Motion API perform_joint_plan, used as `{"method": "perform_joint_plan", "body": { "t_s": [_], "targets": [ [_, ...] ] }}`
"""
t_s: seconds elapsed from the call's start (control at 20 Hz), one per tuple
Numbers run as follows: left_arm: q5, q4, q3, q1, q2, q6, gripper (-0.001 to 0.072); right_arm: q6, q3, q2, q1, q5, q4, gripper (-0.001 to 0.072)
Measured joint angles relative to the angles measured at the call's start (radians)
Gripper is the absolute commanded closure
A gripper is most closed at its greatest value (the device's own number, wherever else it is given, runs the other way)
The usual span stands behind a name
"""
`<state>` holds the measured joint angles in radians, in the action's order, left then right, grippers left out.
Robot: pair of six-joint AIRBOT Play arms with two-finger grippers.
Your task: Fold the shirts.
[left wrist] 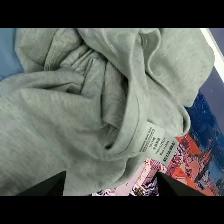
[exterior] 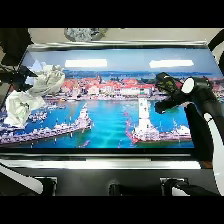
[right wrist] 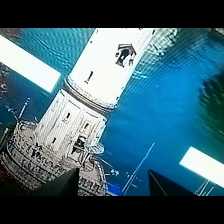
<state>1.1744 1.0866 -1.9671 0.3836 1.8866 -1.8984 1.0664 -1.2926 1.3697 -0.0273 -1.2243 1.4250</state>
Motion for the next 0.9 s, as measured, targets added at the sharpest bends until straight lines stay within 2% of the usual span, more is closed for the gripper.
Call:
{"method": "perform_joint_plan", "body": {
  "t_s": [0.15,0.3,0.5,0.6,0.65,0.75,0.9],
  "targets": [
    [0.009,0.045,-0.024,-0.029,0.017,0.133,-0.0013,0.000,0.000,0.000,0.000,0.008,0.000,0.0189],
    [0.012,0.259,-0.041,-0.113,-0.001,0.317,-0.0013,0.000,0.000,0.000,0.000,0.013,-0.002,0.0189],
    [0.008,0.500,-0.039,-0.216,0.007,0.441,-0.0013,0.005,0.000,0.000,0.000,0.015,-0.004,0.0189],
    [0.021,0.551,-0.035,-0.248,0.024,0.426,-0.0013,0.010,0.000,0.000,0.000,0.014,-0.007,0.0189],
    [0.024,0.564,-0.035,-0.255,0.031,0.384,-0.0013,0.011,0.000,0.000,0.000,0.011,-0.008,0.0189],
    [0.031,0.572,-0.035,-0.245,0.036,0.270,-0.0013,0.012,0.000,0.000,0.000,0.006,-0.010,0.0189],
    [0.016,0.417,-0.037,-0.196,0.026,0.099,-0.0013,0.014,0.000,0.000,0.000,0.004,-0.010,0.0189]
  ]
}}
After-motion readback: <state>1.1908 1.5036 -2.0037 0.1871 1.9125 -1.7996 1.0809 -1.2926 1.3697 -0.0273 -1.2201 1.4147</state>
